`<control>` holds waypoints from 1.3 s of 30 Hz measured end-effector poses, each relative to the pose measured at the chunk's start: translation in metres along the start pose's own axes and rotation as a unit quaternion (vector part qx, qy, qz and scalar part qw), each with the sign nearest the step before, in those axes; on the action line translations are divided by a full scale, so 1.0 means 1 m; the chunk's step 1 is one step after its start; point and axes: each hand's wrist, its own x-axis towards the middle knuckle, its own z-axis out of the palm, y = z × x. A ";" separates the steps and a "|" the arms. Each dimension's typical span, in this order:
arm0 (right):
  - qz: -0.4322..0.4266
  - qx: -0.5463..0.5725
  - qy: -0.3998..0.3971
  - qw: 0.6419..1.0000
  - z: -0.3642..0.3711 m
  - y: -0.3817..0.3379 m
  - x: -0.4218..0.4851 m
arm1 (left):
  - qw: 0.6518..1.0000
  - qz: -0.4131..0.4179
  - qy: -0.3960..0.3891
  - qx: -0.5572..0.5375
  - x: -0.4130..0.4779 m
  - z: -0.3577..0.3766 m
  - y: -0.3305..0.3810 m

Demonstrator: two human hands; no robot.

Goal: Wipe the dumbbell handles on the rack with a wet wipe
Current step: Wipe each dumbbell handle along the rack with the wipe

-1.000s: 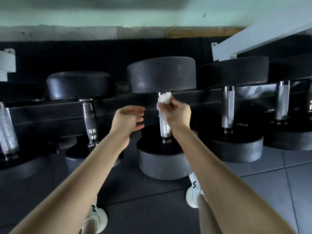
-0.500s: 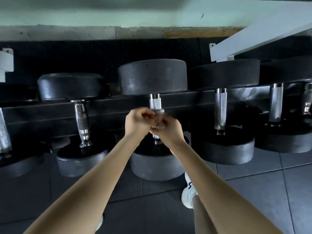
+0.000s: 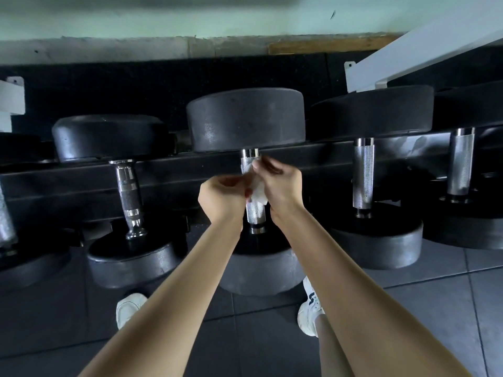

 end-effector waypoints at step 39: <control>-0.013 -0.381 -0.088 0.920 -0.048 0.009 -0.038 | 0.868 0.111 -0.168 0.455 0.005 -0.042 -0.019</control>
